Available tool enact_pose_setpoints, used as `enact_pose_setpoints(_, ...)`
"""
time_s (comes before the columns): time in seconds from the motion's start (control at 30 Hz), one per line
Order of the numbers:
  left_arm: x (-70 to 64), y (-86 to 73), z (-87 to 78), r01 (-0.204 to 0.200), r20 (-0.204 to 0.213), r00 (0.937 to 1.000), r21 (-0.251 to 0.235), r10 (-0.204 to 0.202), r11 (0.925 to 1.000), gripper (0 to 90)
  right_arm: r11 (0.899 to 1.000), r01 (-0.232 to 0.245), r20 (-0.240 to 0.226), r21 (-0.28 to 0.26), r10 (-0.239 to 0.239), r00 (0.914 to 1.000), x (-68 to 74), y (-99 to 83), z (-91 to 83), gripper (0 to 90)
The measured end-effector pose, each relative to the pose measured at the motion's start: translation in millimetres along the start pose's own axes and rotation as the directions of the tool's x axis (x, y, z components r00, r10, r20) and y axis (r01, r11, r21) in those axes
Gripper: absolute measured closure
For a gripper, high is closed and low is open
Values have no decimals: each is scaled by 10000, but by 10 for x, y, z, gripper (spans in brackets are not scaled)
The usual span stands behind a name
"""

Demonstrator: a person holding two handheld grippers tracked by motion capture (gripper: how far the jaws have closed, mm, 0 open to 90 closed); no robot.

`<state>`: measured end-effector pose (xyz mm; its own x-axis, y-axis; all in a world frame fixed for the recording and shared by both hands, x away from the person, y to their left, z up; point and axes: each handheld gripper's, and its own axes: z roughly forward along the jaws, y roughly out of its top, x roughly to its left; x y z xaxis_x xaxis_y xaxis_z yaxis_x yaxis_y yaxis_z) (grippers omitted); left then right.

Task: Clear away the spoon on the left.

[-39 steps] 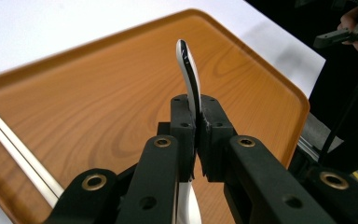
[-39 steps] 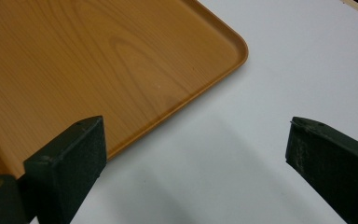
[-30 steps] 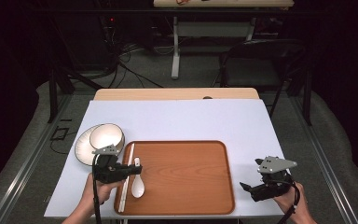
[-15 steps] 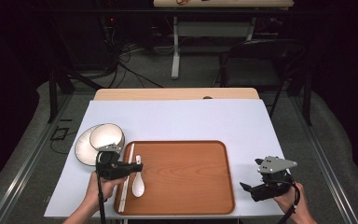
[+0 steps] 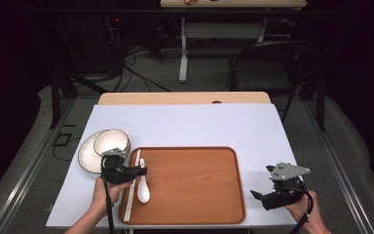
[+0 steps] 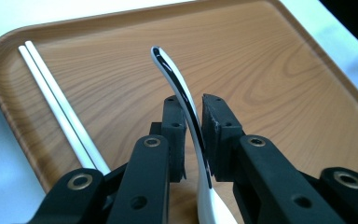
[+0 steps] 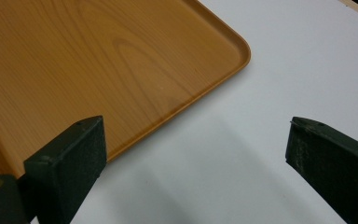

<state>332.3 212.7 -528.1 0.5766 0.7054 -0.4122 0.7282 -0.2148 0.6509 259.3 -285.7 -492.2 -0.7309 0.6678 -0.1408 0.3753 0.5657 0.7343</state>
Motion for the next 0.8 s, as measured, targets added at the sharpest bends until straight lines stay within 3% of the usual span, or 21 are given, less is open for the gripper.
enact_pose_setpoints(0.3, 14, 22, 82, -35, -436, 9990, 515, 58, 9987, 766, 10000, -56, -13, -22, 56, 10000, -5, -6, -7, 45)
enact_pose_setpoints(0.63, -27, 47, 184, -629, -875, 9933, 1332, 749, 9891, 731, 10000, -97, -51, -16, 97, 9999, 10, -3, -8, 45)
enact_pose_setpoints(0.8, -8, 19, 197, -638, -699, 9948, 1364, 739, 9886, 675, 10000, -77, -60, -36, 76, 10000, 7, -7, -25, 45)
